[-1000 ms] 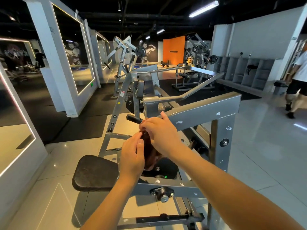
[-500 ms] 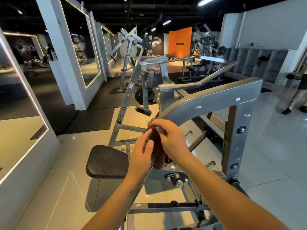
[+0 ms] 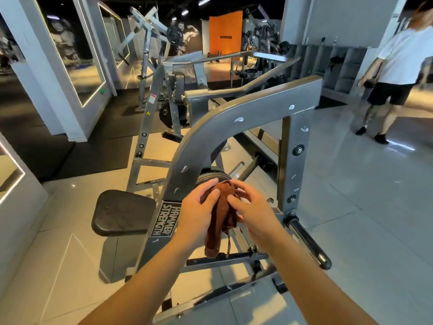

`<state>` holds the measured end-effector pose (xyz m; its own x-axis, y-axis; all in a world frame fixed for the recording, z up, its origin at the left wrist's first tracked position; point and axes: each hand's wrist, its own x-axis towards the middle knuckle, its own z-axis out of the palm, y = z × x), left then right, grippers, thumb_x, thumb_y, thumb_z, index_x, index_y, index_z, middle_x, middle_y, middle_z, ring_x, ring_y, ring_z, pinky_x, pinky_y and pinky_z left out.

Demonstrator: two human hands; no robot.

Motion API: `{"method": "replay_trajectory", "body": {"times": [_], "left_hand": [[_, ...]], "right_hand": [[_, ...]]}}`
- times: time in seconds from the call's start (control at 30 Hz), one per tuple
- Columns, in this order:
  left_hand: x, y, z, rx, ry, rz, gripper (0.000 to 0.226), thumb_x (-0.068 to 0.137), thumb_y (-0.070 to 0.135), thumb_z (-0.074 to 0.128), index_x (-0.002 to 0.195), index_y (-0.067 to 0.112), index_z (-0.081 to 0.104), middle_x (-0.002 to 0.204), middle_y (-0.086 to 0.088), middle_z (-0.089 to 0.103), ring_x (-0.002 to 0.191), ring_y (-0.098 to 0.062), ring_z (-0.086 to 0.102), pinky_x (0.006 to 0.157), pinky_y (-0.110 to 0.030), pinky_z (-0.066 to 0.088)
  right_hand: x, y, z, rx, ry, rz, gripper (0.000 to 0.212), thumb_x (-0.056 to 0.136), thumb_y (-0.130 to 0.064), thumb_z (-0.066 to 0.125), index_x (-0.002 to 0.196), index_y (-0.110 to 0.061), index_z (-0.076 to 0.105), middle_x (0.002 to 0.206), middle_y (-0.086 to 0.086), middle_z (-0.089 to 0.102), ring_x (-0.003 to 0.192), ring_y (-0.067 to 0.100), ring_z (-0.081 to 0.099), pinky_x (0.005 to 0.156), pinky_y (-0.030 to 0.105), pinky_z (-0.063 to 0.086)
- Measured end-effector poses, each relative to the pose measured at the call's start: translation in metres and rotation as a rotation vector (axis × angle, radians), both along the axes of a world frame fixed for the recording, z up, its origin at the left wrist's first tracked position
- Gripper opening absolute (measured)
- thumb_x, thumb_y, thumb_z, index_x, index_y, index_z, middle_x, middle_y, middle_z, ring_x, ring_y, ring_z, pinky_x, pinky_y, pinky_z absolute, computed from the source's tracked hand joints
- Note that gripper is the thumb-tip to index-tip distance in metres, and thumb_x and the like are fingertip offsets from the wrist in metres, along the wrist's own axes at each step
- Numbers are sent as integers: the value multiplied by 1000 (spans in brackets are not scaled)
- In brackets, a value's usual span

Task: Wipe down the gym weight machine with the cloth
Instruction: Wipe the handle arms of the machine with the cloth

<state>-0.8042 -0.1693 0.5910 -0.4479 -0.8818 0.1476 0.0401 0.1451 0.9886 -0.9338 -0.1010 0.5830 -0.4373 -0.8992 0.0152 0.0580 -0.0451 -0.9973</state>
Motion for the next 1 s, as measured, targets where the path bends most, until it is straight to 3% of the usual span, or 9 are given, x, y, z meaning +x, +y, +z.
{"method": "replay_trajectory", "body": {"times": [0.1,0.2,0.27,0.37,0.5,0.57,0.67,0.8,1.0], "left_hand": [[-20,1,-10,-90,-156,-3,28,104,24,54,129,34,63,122,14,64,103,4,63,86,-19,56],[-38,-2,-20,-168,-262,46,26,105,25,53,125,36,65,115,25,62,112,4,57,104,-34,51],[-48,-2,-25,-162,-290,64,25,106,26,49,121,42,61,114,29,60,111,5,56,107,-34,48],[-66,3,-27,-173,-355,-3,30,108,29,44,132,41,57,123,24,56,118,-3,53,109,-37,45],[-96,19,-22,-84,-315,-84,31,108,35,44,137,40,54,128,14,59,118,-8,55,102,-34,49],[-111,27,-21,-82,-274,-65,27,107,34,46,130,39,59,123,13,63,115,-8,58,101,-34,50],[-127,36,-18,-79,-240,-41,24,108,33,44,122,41,62,117,15,64,111,-7,60,97,-29,52],[-139,43,-12,-74,-217,1,23,108,35,42,121,42,60,116,17,62,107,-5,61,94,-24,52],[-142,47,-10,-97,-237,50,27,105,37,49,131,38,55,124,13,62,114,-6,60,90,-16,48]], "right_hand": [[-22,14,-7,4,63,-77,32,98,-9,62,115,-35,69,111,-7,70,111,22,68,90,45,61],[-56,26,-12,60,289,-216,27,100,-8,57,111,-28,72,105,-10,69,101,11,67,91,28,59],[-80,35,-16,107,360,-233,24,104,-12,53,118,-22,69,103,-11,66,94,5,64,85,14,55],[-111,40,-24,170,406,-268,27,106,-18,49,124,-22,69,114,0,68,100,12,66,92,28,58],[-130,46,-17,122,558,-268,26,106,-20,50,128,-22,65,126,0,55,107,9,56,79,3,45],[-134,46,-16,101,508,-179,34,103,-33,57,136,-25,57,126,-5,46,109,8,53,84,9,50],[-144,41,-19,121,289,62,48,98,-39,63,143,-35,45,123,-12,50,116,14,56,99,37,56],[-158,39,-26,92,197,215,36,100,-34,62,135,-38,55,119,-10,65,114,10,62,94,32,56],[-173,32,-18,3,200,55,13,103,-25,58,113,-24,65,101,-2,72,97,18,72,87,36,61]]}}
